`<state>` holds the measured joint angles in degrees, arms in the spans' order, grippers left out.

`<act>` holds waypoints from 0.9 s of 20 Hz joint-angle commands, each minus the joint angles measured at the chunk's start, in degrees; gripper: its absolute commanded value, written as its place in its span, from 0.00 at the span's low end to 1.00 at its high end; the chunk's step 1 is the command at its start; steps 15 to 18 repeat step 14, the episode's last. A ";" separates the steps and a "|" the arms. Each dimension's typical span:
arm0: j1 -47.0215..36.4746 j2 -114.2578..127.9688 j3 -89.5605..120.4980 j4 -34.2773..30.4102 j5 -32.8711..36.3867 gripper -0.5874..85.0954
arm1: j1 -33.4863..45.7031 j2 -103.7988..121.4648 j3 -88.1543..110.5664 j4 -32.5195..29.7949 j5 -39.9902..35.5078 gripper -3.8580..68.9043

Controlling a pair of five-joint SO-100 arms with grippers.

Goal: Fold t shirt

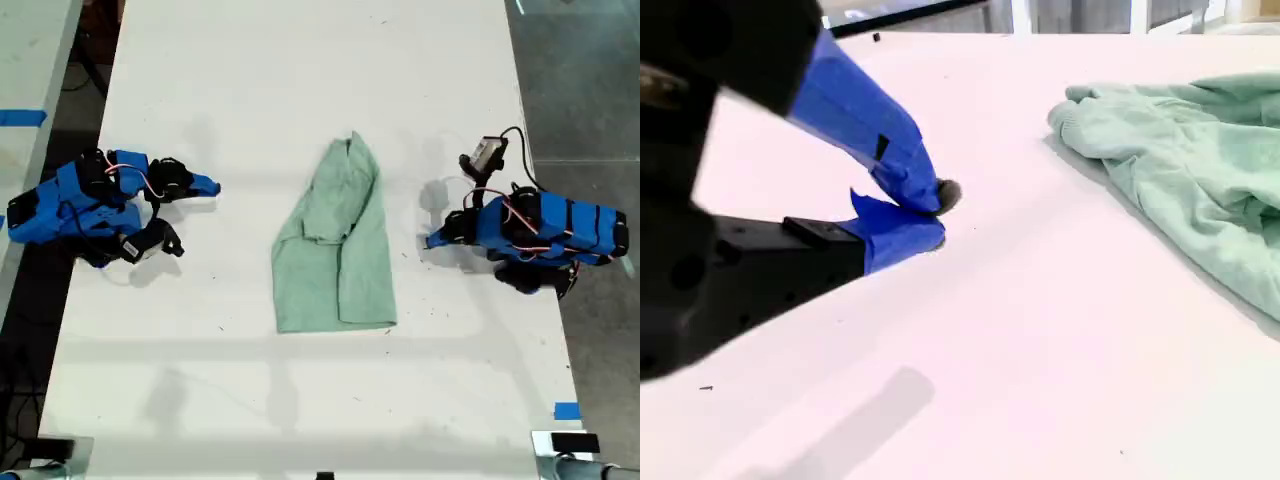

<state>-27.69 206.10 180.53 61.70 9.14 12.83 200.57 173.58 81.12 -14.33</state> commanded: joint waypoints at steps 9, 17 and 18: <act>-0.09 0.53 -0.88 0.62 -0.97 0.01 | -0.53 0.70 1.49 0.09 2.90 0.07; -1.49 0.53 -0.44 0.97 -2.46 0.01 | 0.09 0.70 1.58 0.09 2.90 0.07; -1.49 0.53 -0.44 0.97 -2.46 0.01 | 0.09 0.70 1.58 0.09 2.90 0.07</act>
